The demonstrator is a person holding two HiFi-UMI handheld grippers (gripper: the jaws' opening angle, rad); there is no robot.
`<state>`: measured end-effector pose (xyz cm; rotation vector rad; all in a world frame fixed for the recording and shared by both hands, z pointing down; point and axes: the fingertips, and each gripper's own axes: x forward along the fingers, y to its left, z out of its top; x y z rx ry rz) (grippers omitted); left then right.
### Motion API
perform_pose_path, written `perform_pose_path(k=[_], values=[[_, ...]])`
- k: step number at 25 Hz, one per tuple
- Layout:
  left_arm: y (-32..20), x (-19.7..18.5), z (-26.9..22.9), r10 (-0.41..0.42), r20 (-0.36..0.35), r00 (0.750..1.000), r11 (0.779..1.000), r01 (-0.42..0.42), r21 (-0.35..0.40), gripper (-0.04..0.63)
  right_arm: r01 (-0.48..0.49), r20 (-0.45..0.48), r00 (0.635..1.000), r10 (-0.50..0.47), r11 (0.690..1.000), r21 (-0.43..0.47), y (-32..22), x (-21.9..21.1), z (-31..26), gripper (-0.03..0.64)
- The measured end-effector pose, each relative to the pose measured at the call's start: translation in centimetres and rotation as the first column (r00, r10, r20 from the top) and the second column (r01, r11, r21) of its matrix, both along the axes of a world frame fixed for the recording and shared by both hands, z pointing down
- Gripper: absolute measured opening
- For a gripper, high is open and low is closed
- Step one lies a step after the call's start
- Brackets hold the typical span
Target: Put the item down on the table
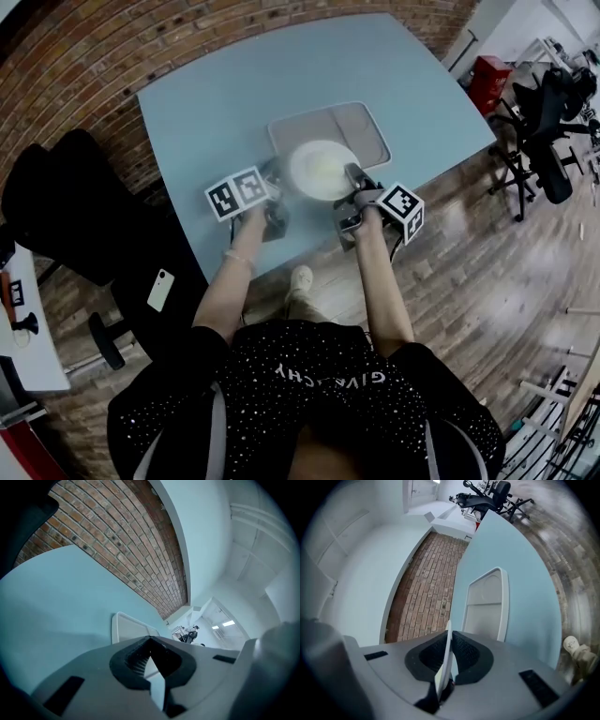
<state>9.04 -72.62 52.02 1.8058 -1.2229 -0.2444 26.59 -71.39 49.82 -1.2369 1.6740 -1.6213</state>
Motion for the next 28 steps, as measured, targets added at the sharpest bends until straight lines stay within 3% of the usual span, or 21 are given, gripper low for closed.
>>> perform_pose_path(k=[7,17,28], values=[[-5.3,-0.5,1.1,-0.038,0.031,0.999,0.998,0.036,0.047,0.011,0.058,-0.002,0.998,-0.058,0.998,-0.033,-6.1,-0.2,2.5,0.028],[-10.1,-1.8,4.7,-0.021,0.052,0.998,1.000,0.022,-0.003,0.011,0.096,-0.081,0.991,-0.104,0.991,-0.097,-12.5,-3.4,8.0,0.028],[-12.4,-2.1,5.8,0.001,0.076,0.997,1.000,-0.001,0.003,0.011,0.126,-0.201,0.968,-0.148,0.985,-0.116,-14.2,-5.0,10.8,0.028]])
